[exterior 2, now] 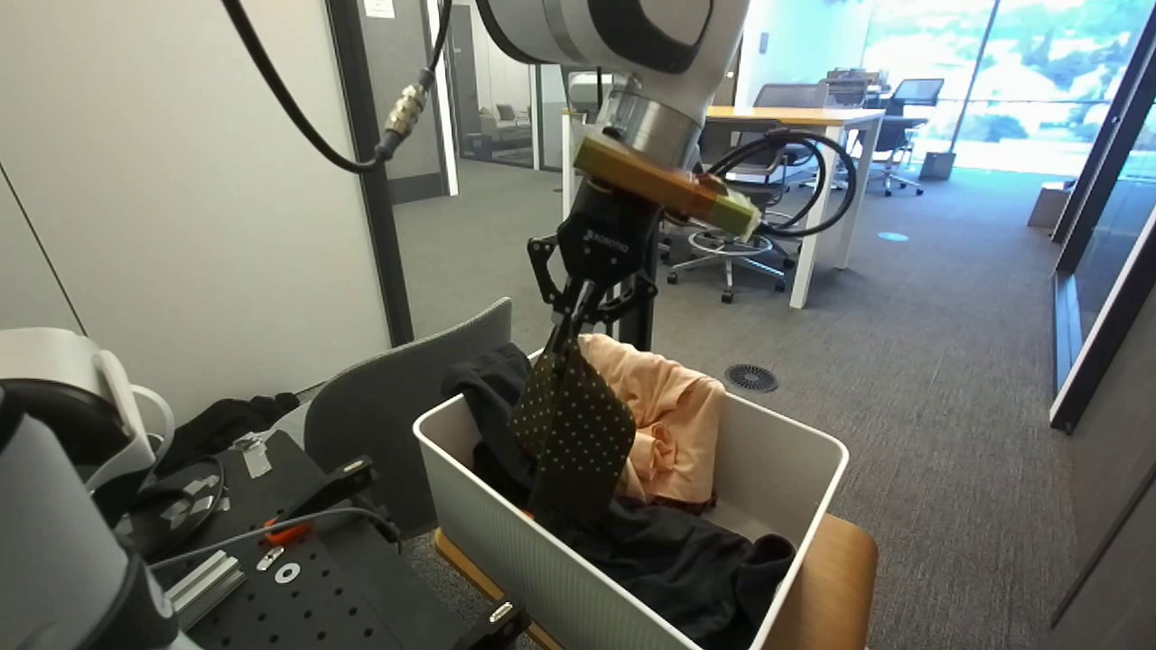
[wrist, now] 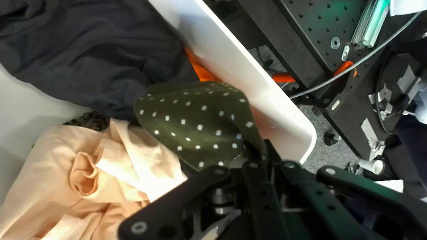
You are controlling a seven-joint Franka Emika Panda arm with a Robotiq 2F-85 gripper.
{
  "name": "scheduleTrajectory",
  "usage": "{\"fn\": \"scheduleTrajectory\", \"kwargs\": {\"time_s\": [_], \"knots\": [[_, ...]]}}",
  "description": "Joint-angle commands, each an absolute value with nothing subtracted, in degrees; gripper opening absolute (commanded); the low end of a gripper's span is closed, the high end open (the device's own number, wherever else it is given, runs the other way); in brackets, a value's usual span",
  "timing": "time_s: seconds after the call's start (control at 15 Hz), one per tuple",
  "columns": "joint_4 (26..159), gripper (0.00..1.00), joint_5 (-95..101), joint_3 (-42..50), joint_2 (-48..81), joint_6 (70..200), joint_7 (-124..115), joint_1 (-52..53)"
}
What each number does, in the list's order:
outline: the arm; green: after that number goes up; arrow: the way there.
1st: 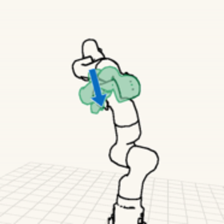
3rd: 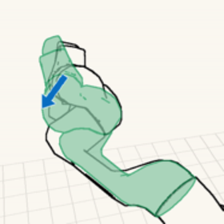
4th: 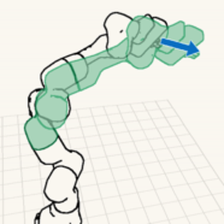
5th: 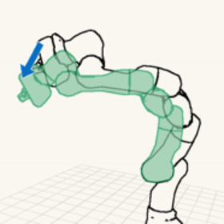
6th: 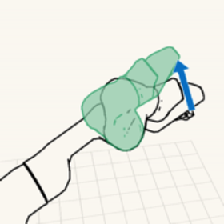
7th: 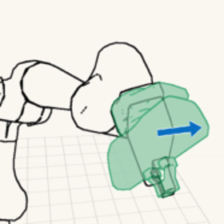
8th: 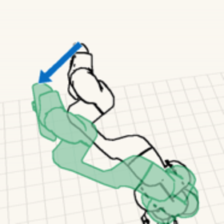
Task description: Put the sock in the laundry basket
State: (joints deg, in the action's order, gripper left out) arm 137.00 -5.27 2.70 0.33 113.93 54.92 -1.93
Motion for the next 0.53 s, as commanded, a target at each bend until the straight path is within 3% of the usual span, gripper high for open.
{"fn": "scheduleTrajectory", "kwargs": {"time_s": [0.0, 0.47], "knots": [[137.5, 0.09, -10.5, 2.9, 4.5, 118.2, 59.0, -2.9], [135.9, 0.1, -16.1, 1.2, 12.6, 120.4, 62.6, -4.4]]}}
